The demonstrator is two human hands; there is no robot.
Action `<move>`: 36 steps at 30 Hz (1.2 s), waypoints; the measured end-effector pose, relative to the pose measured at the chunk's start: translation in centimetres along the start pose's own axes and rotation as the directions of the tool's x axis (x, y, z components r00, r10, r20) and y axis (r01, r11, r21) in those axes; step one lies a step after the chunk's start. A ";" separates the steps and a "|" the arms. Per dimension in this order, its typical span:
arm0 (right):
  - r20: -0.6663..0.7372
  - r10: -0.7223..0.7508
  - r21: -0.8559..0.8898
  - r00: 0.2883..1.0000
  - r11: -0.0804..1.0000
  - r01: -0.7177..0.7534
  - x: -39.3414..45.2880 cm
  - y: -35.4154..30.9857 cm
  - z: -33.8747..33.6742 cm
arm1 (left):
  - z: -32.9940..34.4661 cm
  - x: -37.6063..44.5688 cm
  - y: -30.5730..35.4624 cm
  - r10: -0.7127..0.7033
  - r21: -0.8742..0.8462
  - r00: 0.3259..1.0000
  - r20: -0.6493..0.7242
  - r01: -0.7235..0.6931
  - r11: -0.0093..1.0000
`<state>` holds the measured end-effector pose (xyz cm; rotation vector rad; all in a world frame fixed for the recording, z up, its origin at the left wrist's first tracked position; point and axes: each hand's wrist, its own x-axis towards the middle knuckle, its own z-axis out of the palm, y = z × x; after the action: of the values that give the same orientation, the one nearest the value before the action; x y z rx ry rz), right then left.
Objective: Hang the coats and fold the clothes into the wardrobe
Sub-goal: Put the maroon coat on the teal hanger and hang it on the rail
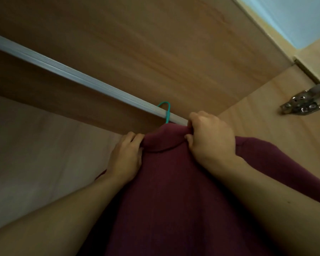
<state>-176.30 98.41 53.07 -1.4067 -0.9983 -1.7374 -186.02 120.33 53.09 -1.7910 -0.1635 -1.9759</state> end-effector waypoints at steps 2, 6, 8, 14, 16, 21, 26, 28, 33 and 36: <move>0.005 -0.005 -0.047 1.000 0.999 0.005 -0.1 0.6 0.3 | 1.5 -0.3 0.6 -0.039 -0.049 0.999 -0.003 0.039 0.998; 0.047 -0.004 -0.122 0.999 0.993 0.010 -2.3 2.3 0.3 | 3.3 -2.6 2.5 -0.044 -0.133 0.998 0.043 0.049 0.990; 0.068 -0.031 -0.146 0.997 0.988 0.040 -3.2 2.7 -0.4 | 3.4 -3.9 3.2 -0.082 -0.133 0.996 0.031 0.085 0.987; 0.246 -0.136 -0.337 0.960 0.916 0.217 -6.4 2.9 -1.3 | 2.3 -6.3 3.7 -0.170 -0.191 0.959 0.226 0.215 0.958; 0.343 -0.141 -0.378 0.929 0.884 0.274 -7.6 2.8 -0.8 | 2.2 -6.9 2.8 -0.168 -0.177 0.943 0.288 0.225 0.958; 0.453 -0.067 -0.426 0.889 0.860 0.282 -8.9 1.6 -1.2 | 2.1 -8.7 1.0 -0.245 -0.095 0.895 0.372 0.300 0.949; 0.465 -0.059 -0.514 0.883 0.795 0.324 -9.8 2.4 -0.5 | 5.3 -11.4 0.4 -0.330 -0.235 0.839 0.432 0.458 0.857; 0.444 -0.071 -0.552 0.893 0.764 0.335 -9.9 3.1 0.3 | 7.4 -11.7 0.9 -0.358 -0.362 0.843 0.401 0.505 0.783; 0.412 -0.120 -0.605 0.903 0.705 0.369 -10.5 5.2 1.7 | 12.7 -12.9 3.8 -0.366 -0.342 0.825 0.431 0.525 0.779; 0.382 -0.141 -0.619 0.913 0.695 0.366 -10.6 5.7 2.4 | 13.6 -13.8 3.8 -0.374 -0.335 0.833 0.407 0.517 0.788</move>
<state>-168.28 98.18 43.79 -2.1419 -0.7507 -2.2901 -171.49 125.86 40.91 -2.5721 -0.3044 -2.1408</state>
